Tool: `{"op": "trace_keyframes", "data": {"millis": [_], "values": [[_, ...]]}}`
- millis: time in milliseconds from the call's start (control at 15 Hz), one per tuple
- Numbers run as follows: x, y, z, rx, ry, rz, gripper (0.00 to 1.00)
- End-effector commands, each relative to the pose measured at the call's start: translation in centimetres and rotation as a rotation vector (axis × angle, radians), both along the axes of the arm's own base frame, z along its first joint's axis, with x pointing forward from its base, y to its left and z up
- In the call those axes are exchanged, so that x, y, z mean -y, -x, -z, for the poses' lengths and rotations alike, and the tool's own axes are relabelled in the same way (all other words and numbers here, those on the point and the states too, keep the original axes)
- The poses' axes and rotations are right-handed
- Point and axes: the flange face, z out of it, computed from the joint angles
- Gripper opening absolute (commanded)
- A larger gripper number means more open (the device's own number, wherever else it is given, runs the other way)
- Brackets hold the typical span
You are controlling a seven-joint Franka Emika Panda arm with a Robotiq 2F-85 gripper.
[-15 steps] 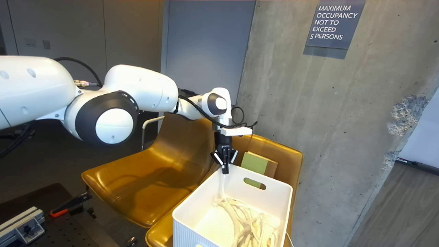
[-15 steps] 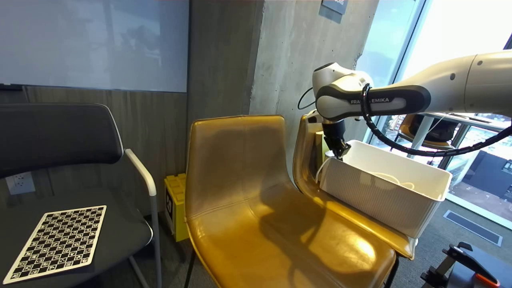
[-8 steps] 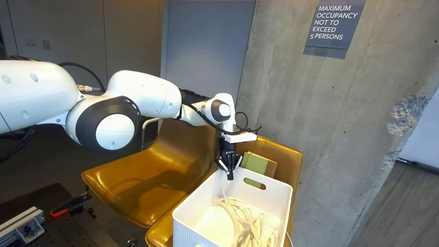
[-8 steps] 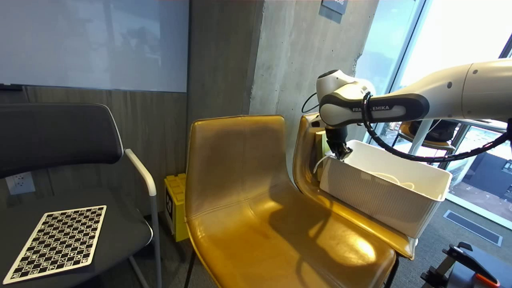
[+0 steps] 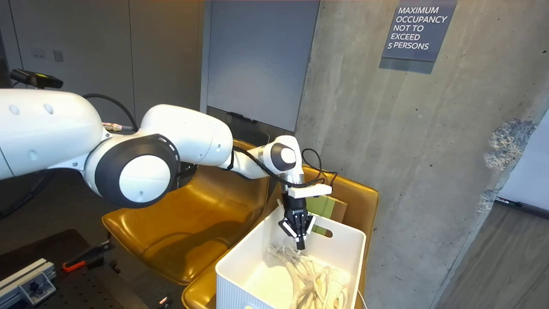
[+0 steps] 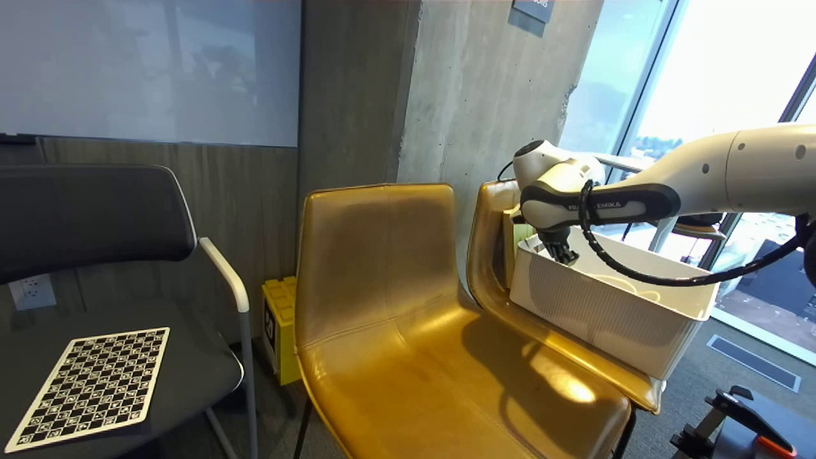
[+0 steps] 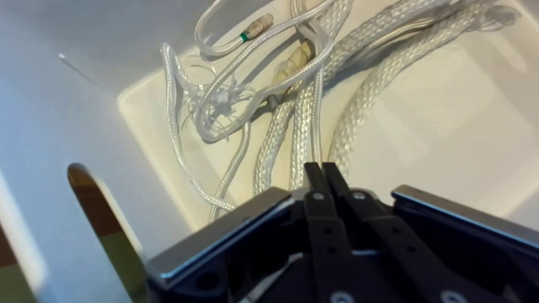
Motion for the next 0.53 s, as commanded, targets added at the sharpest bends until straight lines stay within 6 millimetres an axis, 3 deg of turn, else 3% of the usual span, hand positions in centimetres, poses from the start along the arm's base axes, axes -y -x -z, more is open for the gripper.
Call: {"op": "trace_keyframes", "data": {"millis": [0, 133, 200, 333, 467], "values": [[3.5, 1.3, 2.8, 0.009, 0.093, 0.047, 0.01], [5.5, 2.2, 4.4, 0.003, 0.119, 0.069, 0.01], [6.4, 2.7, 5.2, 0.006, 0.127, 0.082, 0.29], [7.8, 3.1, 5.5, 0.035, 0.099, 0.121, 0.36], [9.0, 3.5, 4.8, 0.058, 0.018, 0.191, 0.51]]}}
